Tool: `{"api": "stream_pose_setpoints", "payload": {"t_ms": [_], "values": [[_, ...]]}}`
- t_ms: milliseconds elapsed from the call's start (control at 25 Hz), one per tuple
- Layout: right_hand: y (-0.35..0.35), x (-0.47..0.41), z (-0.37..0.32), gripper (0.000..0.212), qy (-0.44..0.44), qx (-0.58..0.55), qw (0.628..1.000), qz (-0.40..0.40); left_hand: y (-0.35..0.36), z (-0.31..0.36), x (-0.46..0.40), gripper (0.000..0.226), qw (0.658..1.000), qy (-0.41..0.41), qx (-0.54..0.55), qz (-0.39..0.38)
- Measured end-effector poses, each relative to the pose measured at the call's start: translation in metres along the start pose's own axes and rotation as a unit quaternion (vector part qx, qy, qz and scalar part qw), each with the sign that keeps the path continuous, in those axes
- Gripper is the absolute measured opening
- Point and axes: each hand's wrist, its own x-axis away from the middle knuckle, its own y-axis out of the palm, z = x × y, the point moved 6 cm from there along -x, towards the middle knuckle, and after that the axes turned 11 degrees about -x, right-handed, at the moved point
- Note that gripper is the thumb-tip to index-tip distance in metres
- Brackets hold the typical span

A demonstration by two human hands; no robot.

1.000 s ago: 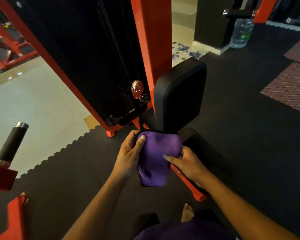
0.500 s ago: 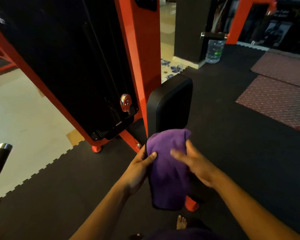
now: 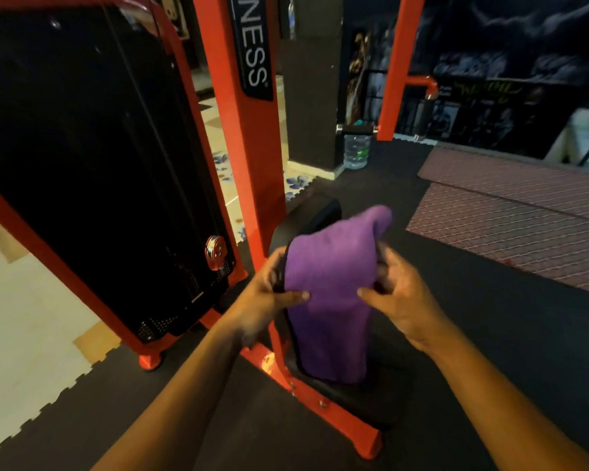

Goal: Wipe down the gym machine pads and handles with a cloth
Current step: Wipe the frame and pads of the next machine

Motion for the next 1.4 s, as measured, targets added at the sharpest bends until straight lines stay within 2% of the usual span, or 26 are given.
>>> {"api": "stream_pose_setpoints", "payload": {"t_ms": [80,160,240,280,320,400,480,560,640,720,760,800,880,960,1000,1080,1120,1200,1320,1400], "values": [[-0.004,0.003,-0.028,0.046,-0.085,0.115,0.989,0.029,-0.004,0.031,-0.013,0.051,0.996,0.076,-0.039,-0.014],[0.006,0.012,-0.047,0.029,-0.172,0.207,0.963,0.013,-0.006,0.045,-0.021,0.046,0.987,0.12,-0.102,-0.033],[0.016,0.021,-0.056,0.04,-0.231,0.204,0.951,-0.008,-0.006,0.051,-0.026,0.032,0.97,0.173,-0.164,-0.039],[0.017,0.022,-0.057,0.048,-0.232,0.202,0.952,-0.007,-0.006,0.05,-0.027,0.035,0.962,0.19,-0.192,-0.042],[0.014,0.019,-0.054,0.057,-0.217,0.207,0.954,-0.001,-0.005,0.048,-0.028,0.039,0.959,0.189,-0.206,-0.052],[0.013,0.009,-0.035,0.072,-0.11,0.211,0.971,-0.025,-0.004,0.044,-0.026,0.051,0.958,0.177,-0.211,-0.072],[0.017,0.006,-0.007,0.062,-0.002,0.196,0.978,-0.078,-0.007,0.036,-0.022,0.059,0.948,0.188,-0.239,-0.092],[0.022,0.006,0.008,0.049,-0.006,0.195,0.977,-0.083,-0.017,0.029,-0.018,0.061,0.922,0.211,-0.304,-0.113],[0.032,0.006,0.011,0.048,-0.011,0.158,0.985,-0.067,-0.035,0.019,-0.016,0.059,0.904,0.209,-0.353,-0.122],[0.033,0.001,0.012,0.046,-0.003,0.07,0.998,0.004,-0.054,0.011,-0.017,0.053,0.895,0.2,-0.377,-0.128],[0.03,-0.004,0.016,0.042,0.004,0.014,0.997,0.072,-0.066,0.01,-0.02,0.054,0.883,0.209,-0.406,-0.11],[0.024,-0.007,0.02,0.038,0.014,-0.035,0.988,0.153,-0.077,0.012,-0.025,0.055,0.855,0.234,-0.458,-0.062],[0.013,-0.014,0.016,0.032,0.003,-0.088,0.952,0.295,-0.098,0.022,-0.037,0.057,0.782,0.289,-0.546,0.082],[0.011,-0.024,-0.009,0.025,-0.087,-0.055,0.927,0.362,-0.105,0.036,-0.051,0.059,0.732,0.305,-0.577,0.193],[0.018,-0.033,-0.024,0.023,-0.156,0.001,0.918,0.364,-0.105,0.042,-0.061,0.061,0.71,0.31,-0.593,0.217],[0.051,-0.061,-0.038,0.029,-0.271,0.17,0.898,0.302,-0.103,0.048,-0.088,0.066,0.66,0.329,-0.633,0.233],[0.074,-0.079,-0.031,0.036,-0.269,0.266,0.892,0.248,-0.104,0.049,-0.101,0.069,0.639,0.34,-0.647,0.238],[0.107,-0.112,0.006,0.049,-0.189,0.423,0.872,0.158,-0.11,0.047,-0.129,0.073,0.614,0.353,-0.659,0.253],[0.109,-0.135,0.032,0.057,-0.161,0.473,0.857,0.129,-0.118,0.033,-0.152,0.075,0.58,0.385,-0.659,0.285],[0.084,-0.17,0.03,0.063,-0.107,0.486,0.856,0.14,-0.118,0.03,-0.161,0.067,0.58,0.406,-0.639,0.301]]}}
